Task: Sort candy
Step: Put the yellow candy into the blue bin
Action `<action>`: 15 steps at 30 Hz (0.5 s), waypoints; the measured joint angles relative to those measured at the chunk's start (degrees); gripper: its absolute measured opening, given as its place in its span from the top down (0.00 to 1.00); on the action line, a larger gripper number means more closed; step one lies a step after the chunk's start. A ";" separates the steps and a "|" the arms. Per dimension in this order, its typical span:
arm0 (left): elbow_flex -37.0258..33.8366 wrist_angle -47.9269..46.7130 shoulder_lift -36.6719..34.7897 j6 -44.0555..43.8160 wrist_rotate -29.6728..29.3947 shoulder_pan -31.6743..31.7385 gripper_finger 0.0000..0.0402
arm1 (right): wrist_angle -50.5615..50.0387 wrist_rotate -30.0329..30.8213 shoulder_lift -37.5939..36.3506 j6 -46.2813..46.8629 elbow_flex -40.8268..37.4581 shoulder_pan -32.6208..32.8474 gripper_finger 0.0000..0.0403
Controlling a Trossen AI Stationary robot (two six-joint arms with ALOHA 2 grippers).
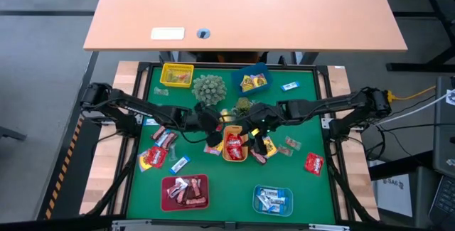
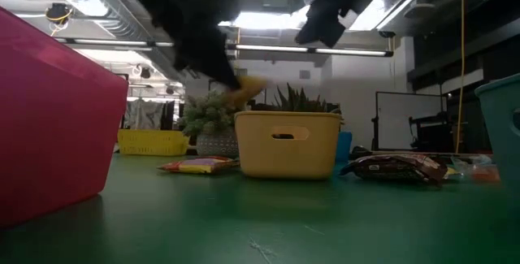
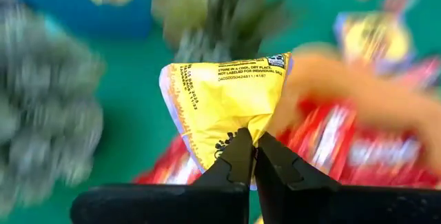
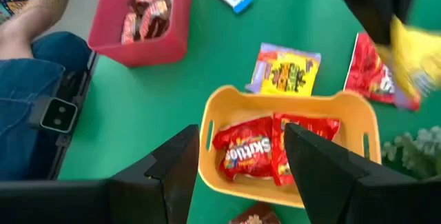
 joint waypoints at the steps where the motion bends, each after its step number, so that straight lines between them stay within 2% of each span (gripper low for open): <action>1: 0.05 2.97 0.00 0.96 -0.62 0.00 1.00 | -0.01 0.10 0.00 0.00 0.44 0.00 0.47; 5: 0.12 15.90 0.56 6.30 -4.10 1.20 1.00 | -0.11 0.51 0.00 -0.02 2.18 0.00 0.47; 9: 0.17 27.10 1.74 12.28 -4.91 4.92 1.00 | -1.01 0.53 0.00 -0.02 4.58 -0.02 0.47; 15: 0.15 32.05 3.11 14.17 -4.81 12.23 1.00 | -13.94 1.08 0.02 -3.66 12.58 -0.02 0.47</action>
